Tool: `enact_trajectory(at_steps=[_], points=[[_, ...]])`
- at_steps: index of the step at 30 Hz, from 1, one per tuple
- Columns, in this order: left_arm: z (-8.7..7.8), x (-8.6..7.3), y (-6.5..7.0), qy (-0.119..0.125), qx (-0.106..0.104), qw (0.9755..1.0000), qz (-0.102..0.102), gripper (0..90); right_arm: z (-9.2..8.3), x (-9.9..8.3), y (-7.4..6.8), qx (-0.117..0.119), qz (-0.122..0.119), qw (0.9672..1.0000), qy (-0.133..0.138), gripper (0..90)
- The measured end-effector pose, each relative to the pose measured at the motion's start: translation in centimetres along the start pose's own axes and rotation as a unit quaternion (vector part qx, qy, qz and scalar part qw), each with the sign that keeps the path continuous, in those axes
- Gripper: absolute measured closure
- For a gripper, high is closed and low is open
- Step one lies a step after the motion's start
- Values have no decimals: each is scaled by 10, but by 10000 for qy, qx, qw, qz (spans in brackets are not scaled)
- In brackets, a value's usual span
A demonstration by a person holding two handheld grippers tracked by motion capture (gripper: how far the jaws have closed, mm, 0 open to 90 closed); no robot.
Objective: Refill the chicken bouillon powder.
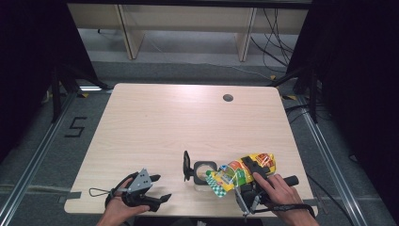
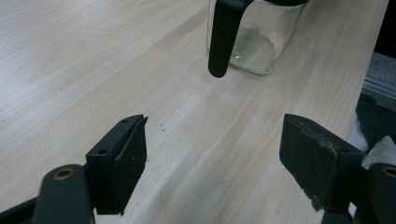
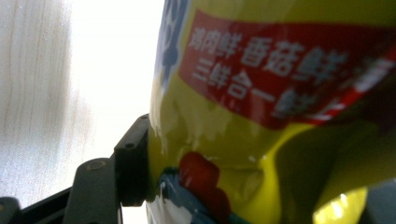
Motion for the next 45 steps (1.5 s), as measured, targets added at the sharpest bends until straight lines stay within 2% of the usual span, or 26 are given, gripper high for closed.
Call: enact_trajectory(at_steps=[2, 5, 6, 8, 9, 10, 11, 12, 13, 14, 15, 17, 19, 22, 24, 25, 27, 28, 30, 31, 32, 33, 34, 37, 39, 45], points=[[0, 0, 1, 26, -22, 10000, 3, 228, -1, 0, 3, -101, -156, 9998, -29, 354], [-2, 0, -1, -52, 30, 9998, 178, 228, -1, 0, 1, -60, -94, 9999, -65, 354], [-1, 0, 0, -46, 60, 9999, 106, 228, -2, 1, 3, -115, -167, 9998, -47, 354], [-1, 1, 1, 25, 16, 10000, 25, 228, -2, 0, 2, -80, -111, 9999, -84, 355], [-1, 1, 1, 4, 24, 10000, 52, 228, 0, -1, -1, -67, 97, 9999, -38, 354], [0, 0, -1, -29, 11, 9999, 147, 227, -1, -1, 1, -87, -53, 9999, -61, 354], [0, 0, 0, -6, 1, 9999, 104, 228, -1, -1, 0, -92, 19, 9999, -60, 354], [0, 1, 2, 51, -46, 10000, -23, 228, -2, 0, 4, -140, -256, 9995, -90, 354], [-1, 1, 0, -19, 2, 9999, 130, 228, 0, -2, -4, -108, 300, 9995, -16, 354], [0, 1, -1, 21, 23, 9998, 173, 228, -1, -2, -3, -127, 170, 9997, -98, 355], [-1, 1, -1, -28, 36, 9999, 149, 228, -3, 0, 2, -146, -207, 9995, -171, 354], [-1, 0, -1, -45, 63, 9999, 137, 228, -2, 1, 5, -279, -381, 9988, -98, 355], [-1, 1, 2, 15, -1, 10000, 1, 228, -4, 1, 3, -205, -188, 9993, -230, 355], [-1, 0, -1, -47, 52, 9999, 130, 228, -4, 4, 7, -232, -374, 9989, -189, 355], [-1, 1, 2, 12, 9, 10000, -5, 228, -4, 5, 9, -263, -432, 9986, -136, 355], [-1, 1, 1, 71, 9, 10000, 24, 228, -5, 4, 7, -253, -283, 9992, -137, 355], [-1, 0, 1, 64, 3, 10000, 13, 228, -8, 3, 8, -245, -294, 9991, -181, 355], [-1, 0, 1, 70, 0, 10000, 42, 227, -8, 2, 6, -245, -50, 9996, -155, 355], [-1, 0, 2, 57, 16, 10000, -4, 228, -5, 5, 11, -394, -573, 9976, -20, 356], [-1, 0, 1, 54, 18, 10000, 11, 228, -5, 5, 8, -249, -426, 9986, -186, 356], [-1, 0, 2, 47, 11, 10000, 15, 228, -3, 5, 8, -309, -491, 9983, -103, 356], [-1, 0, 2, 47, -2, 10000, -16, 228, -3, 5, 3, -209, -164, 9995, -193, 356], [-1, 0, 2, 58, 2, 10000, -28, 228, -3, 5, 2, -178, -118, 9996, -206, 356], [-1, 1, 1, 71, 2, 10000, 42, 228, -2, 6, 8, -428, -608, 9972, -75, 356], [-1, 1, 0, 94, -7, 9999, 122, 228, -3, 8, 9, -386, -699, 9965, -240, 356], [-1, 0, 2, 55, -3, 10000, -21, 228, -3, 7, 5, -368, -604, 9971, -295, 360]])
Point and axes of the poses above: each handheld gripper's, and its own axes: z roughly forward along the jaws, x roughly out of its top, y roughly to its right, the point moved 3 cm from there along z, roughly forward along the jaws, and after that the axes turned 15 degrees about x, right-handed, at the moved point
